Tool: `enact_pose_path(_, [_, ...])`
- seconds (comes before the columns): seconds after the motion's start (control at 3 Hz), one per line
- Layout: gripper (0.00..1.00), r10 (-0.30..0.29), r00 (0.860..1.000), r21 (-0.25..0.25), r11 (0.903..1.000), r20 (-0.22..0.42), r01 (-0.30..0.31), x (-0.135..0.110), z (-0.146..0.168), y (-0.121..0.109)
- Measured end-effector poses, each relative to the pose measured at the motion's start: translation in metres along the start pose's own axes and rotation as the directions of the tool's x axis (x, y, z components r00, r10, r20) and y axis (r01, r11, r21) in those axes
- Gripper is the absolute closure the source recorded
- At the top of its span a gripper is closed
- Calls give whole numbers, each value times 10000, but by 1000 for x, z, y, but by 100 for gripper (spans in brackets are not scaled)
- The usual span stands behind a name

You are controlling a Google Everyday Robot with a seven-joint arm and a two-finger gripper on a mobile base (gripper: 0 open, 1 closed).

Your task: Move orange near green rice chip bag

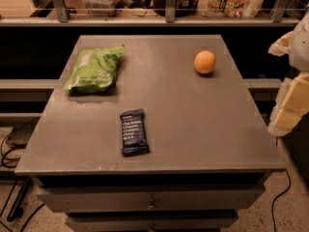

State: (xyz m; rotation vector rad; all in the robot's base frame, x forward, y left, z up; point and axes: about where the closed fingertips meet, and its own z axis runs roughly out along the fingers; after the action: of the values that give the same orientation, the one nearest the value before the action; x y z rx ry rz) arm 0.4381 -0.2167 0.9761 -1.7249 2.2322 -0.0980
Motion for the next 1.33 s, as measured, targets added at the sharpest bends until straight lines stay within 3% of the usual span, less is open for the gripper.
enact_pose_path(0.33, [0, -1, 10000, 2, 10000, 2, 1, 0, 0, 0])
enact_pose_path(0.67, [0, -224, 9951, 165, 9996, 963, 209, -6, -3, -7])
enact_pose_path(1.0, [0, -611, 9644, 594, 9971, 2572, 474, -21, -6, -29])
enact_pose_path(1.33, [0, -874, 9163, 1181, 9920, 3908, 443, -45, -3, -72])
